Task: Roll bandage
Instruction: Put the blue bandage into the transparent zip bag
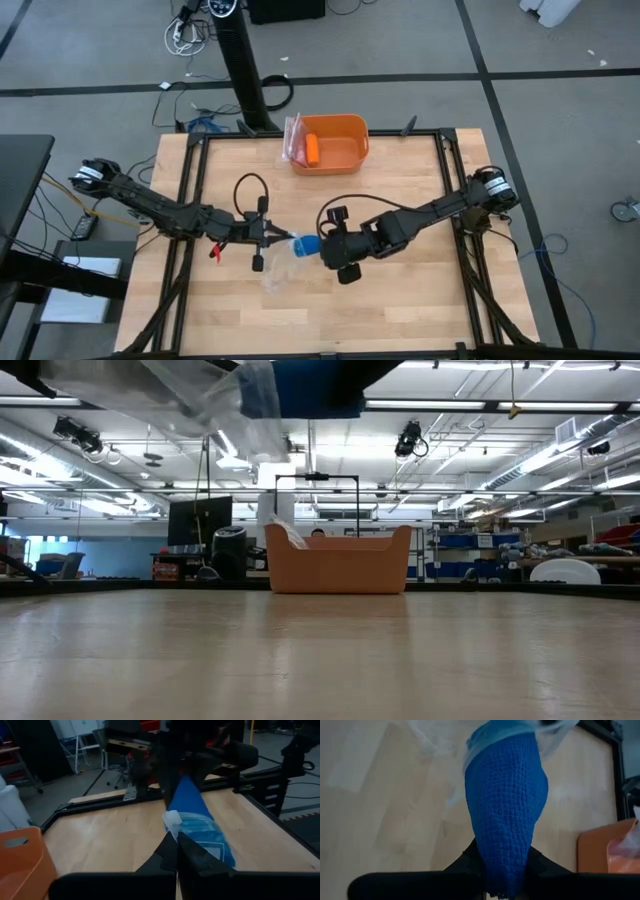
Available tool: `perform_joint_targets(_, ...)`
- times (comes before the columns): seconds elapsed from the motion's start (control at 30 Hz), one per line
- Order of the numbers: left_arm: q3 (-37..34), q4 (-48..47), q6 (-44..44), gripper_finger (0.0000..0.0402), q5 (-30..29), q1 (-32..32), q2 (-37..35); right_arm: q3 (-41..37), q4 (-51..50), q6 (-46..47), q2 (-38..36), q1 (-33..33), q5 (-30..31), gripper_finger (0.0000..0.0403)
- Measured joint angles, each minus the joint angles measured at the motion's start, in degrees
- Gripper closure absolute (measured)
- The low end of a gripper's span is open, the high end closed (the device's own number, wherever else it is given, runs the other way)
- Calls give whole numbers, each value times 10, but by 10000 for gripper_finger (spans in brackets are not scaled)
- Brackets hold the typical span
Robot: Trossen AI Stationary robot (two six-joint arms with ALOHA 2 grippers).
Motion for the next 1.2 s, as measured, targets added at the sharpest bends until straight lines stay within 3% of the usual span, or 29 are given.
perform_joint_targets(0.1, 0, 6, -1, 400, 1, 0, 6, 0, 23, -24, 0, -14, -24, 355)
perform_joint_targets(0.33, 0, 11, -5, 400, 5, 2, 8, 0, 47, -51, 0, -42, -141, 355)
perform_joint_targets(0.63, -1, 20, -12, 400, 12, 2, 11, 0, 30, 54, 0, -82, -184, 355)
perform_joint_targets(0.83, -1, 40, -26, 400, 31, 2, 39, 1, 20, 74, 11, -109, -276, 355)
perform_joint_targets(1.07, 32, 36, -27, 400, 40, 8, 90, 0, -30, 118, 21, -133, -255, 355)
perform_joint_targets(1.2, 61, 32, -25, 400, 42, 15, 119, 0, -21, 106, 21, -135, -285, 355)
